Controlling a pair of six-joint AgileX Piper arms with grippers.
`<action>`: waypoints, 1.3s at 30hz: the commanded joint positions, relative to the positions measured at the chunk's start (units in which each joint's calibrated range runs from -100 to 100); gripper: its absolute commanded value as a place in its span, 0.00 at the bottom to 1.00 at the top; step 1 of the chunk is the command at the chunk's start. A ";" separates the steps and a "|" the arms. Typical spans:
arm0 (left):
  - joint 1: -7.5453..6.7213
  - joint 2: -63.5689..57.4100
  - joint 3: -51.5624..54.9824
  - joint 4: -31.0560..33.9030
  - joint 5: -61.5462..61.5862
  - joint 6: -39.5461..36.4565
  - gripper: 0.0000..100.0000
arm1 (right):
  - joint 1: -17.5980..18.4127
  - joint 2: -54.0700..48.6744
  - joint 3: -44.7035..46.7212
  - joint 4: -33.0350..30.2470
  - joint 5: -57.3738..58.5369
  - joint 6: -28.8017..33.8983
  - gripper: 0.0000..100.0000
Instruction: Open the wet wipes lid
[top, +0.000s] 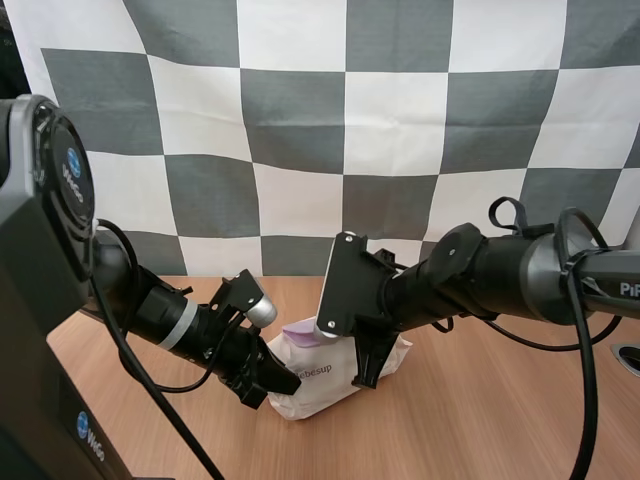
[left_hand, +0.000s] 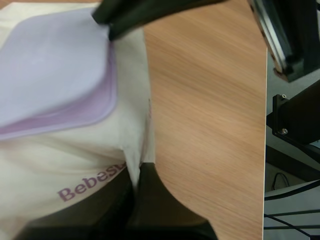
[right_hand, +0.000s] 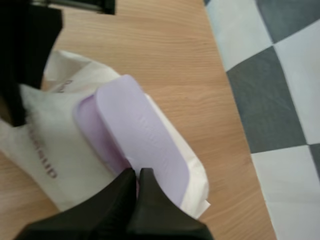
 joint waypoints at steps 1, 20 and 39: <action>0.00 0.03 -0.03 0.19 0.03 0.78 0.00 | 0.10 0.09 -0.25 5.68 -6.37 0.00 0.00; 0.00 0.03 -0.03 0.19 0.03 1.20 0.00 | 0.79 6.60 -0.55 19.83 -15.96 0.00 0.00; 0.00 -0.08 -0.03 0.66 0.03 2.69 0.00 | 3.42 23.23 -13.69 21.74 -23.95 0.00 0.00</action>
